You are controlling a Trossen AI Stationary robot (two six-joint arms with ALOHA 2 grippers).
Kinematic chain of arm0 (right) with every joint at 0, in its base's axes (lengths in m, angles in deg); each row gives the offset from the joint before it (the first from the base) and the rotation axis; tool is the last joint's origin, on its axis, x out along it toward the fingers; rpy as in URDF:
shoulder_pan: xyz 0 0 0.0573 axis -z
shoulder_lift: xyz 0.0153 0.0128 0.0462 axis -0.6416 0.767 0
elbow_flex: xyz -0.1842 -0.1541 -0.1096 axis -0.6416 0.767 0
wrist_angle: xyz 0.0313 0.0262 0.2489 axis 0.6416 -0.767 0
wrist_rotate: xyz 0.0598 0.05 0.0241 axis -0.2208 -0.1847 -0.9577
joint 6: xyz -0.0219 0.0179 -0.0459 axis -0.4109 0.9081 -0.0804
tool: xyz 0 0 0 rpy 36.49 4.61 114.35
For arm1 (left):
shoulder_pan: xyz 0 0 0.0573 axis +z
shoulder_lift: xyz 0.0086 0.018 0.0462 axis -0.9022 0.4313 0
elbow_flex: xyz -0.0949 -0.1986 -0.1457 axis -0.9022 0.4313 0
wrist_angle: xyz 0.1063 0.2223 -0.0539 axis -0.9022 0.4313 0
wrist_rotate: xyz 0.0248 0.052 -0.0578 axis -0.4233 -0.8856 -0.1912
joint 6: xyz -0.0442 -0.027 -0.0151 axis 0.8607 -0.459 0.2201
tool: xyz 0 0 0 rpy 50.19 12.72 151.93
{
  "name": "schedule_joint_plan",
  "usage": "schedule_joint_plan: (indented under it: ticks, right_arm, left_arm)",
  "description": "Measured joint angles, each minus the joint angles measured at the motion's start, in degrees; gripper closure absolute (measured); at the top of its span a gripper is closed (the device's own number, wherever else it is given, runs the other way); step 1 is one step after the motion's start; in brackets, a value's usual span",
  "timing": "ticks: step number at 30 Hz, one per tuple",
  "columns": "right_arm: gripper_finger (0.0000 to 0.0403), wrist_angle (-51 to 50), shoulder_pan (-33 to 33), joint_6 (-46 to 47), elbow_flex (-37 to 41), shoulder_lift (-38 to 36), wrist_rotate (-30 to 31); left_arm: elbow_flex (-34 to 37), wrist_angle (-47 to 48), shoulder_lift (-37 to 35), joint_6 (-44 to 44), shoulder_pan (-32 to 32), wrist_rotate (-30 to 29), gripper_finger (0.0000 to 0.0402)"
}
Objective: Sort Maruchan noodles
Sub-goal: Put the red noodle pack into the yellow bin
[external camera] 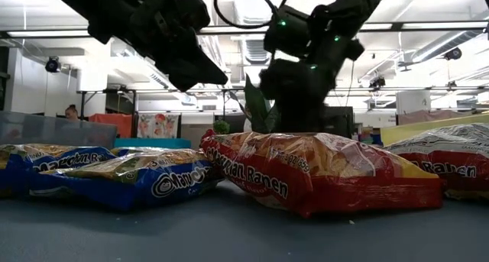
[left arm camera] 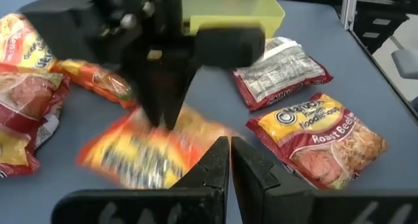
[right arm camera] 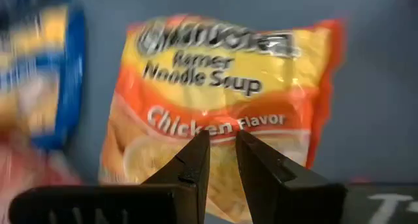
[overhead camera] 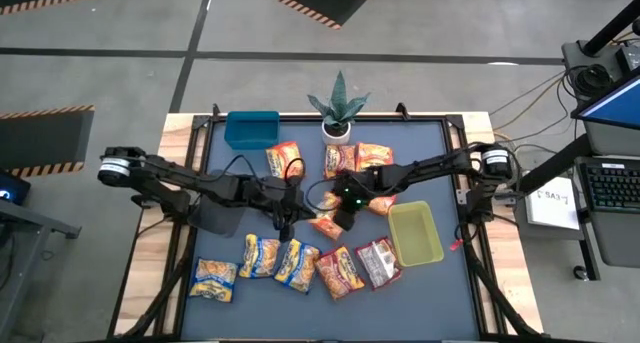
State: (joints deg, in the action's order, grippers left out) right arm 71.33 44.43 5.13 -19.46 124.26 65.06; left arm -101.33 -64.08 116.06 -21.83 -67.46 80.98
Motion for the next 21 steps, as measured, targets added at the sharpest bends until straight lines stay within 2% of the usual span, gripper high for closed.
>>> schedule_joint_plan:
  ticks: [4,9,17,21]
  right_arm:
    - [0.0335,6.1,0.2,-0.2,-1.6,0.3,1.5]
    - [0.0335,-1.1,1.0,-2.9,-3.8,-2.2,1.2]
    - [0.0335,-10.8,2.2,-2.6,-3.4,-7.3,1.3]
    - [0.0335,-11.6,2.2,-1.4,-1.9,-8.4,1.3]
  left_arm:
    - [0.1,0.4,-0.3,0.0,0.0,0.0,0.0402]
    - [0.5,2.5,0.6,1.6,-0.1,2.9,0.0402]
    - [1.2,-0.6,6.5,2.0,-1.1,3.1,0.0402]
    - [1.3,-0.8,8.8,2.0,-1.1,3.1,0.0402]
